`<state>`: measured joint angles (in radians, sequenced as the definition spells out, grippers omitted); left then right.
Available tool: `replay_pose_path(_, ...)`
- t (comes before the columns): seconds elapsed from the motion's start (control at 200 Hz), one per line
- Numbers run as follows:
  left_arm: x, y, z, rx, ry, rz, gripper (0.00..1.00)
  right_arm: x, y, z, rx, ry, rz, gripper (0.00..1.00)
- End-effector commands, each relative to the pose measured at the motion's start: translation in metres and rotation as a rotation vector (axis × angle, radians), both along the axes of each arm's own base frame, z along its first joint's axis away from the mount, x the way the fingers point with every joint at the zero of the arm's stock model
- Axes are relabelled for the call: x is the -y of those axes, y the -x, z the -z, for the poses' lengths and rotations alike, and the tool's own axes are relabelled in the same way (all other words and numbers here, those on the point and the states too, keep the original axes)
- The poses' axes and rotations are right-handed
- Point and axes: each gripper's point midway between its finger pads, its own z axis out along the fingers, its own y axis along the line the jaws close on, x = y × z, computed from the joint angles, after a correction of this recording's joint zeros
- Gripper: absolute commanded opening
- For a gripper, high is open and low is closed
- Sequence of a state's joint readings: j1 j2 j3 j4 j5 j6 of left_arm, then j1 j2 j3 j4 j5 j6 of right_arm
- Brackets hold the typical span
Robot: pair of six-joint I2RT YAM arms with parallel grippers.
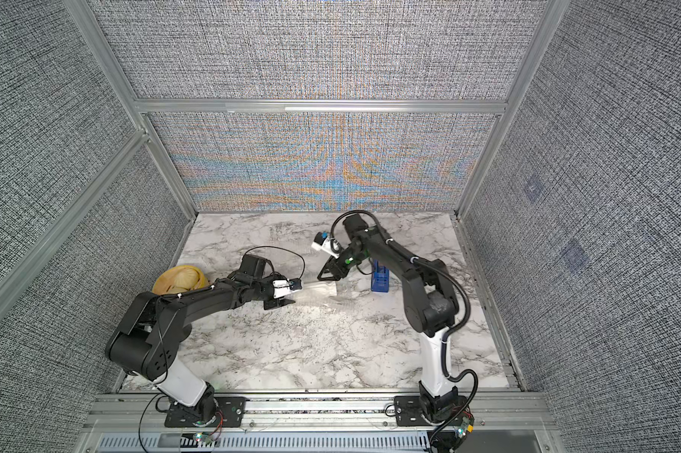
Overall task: Wrap vases in bubble wrap
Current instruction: Wrap the vase in bubble wrap.
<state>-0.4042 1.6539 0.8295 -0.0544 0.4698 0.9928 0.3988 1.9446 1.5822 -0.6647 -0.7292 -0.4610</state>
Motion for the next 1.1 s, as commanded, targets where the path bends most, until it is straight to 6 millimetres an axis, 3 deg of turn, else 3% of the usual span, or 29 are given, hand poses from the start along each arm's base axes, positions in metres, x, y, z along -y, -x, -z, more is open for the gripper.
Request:
replay_pose_path(0.0,-0.006,0.011,0.010,-0.116,-0.031,-0.037,0.48,0.027,-0.029,-0.049,0.232,-0.038,0.186,0.65)
replay_pose_path(0.065,-0.001,0.009,0.005,-0.164,-0.016,-0.033,0.48,0.029,-0.003,-0.066,0.474,-0.043,0.069,0.77)
replay_pose_path(0.17,0.004,-0.001,0.001,-0.247,-0.029,-0.049,0.48,0.013,0.049,-0.067,0.760,-0.056,-0.172,0.87)
replay_pose_path(0.22,0.005,-0.008,-0.003,-0.282,-0.025,-0.072,0.48,-0.003,0.077,-0.058,0.829,-0.026,-0.298,0.87)
replay_pose_path(0.275,0.005,-0.016,-0.008,-0.321,-0.003,-0.094,0.49,-0.024,0.092,-0.045,0.882,0.049,-0.380,0.86)
replay_pose_path(0.29,0.005,-0.017,-0.009,-0.332,0.002,-0.096,0.48,-0.025,0.098,-0.028,0.876,0.084,-0.407,0.85)
replay_pose_path(0.325,0.003,-0.022,-0.011,-0.353,0.013,-0.109,0.48,-0.037,0.103,-0.011,0.939,0.144,-0.445,0.85)
replay_pose_path(0.395,0.002,-0.027,-0.011,-0.396,0.019,-0.119,0.49,-0.055,0.096,0.016,1.060,0.236,-0.456,0.91)
replay_pose_path(0.45,0.002,-0.029,-0.009,-0.420,0.016,-0.117,0.49,-0.067,0.076,0.018,1.149,0.259,-0.390,0.96)
replay_pose_path(0.615,0.001,-0.026,0.003,-0.450,0.000,-0.093,0.49,-0.084,0.026,0.038,1.224,0.383,-0.333,0.97)
replay_pose_path(0.63,0.001,-0.025,0.003,-0.450,-0.001,-0.091,0.49,-0.090,0.019,0.029,1.249,0.370,-0.316,0.98)
replay_pose_path(0.675,0.000,-0.024,0.003,-0.451,0.001,-0.084,0.49,-0.092,0.011,0.030,1.247,0.366,-0.299,0.98)
replay_pose_path(0.796,-0.002,-0.026,0.003,-0.464,0.019,-0.086,0.49,-0.090,0.000,0.054,1.187,0.401,-0.315,0.98)
replay_pose_path(0.991,-0.004,-0.025,-0.002,-0.487,0.047,-0.074,0.49,-0.079,0.004,0.094,1.073,0.468,-0.409,0.88)
replay_pose_path(1.096,-0.004,-0.022,-0.003,-0.493,0.051,-0.055,0.49,-0.073,0.001,0.114,1.024,0.494,-0.430,0.87)
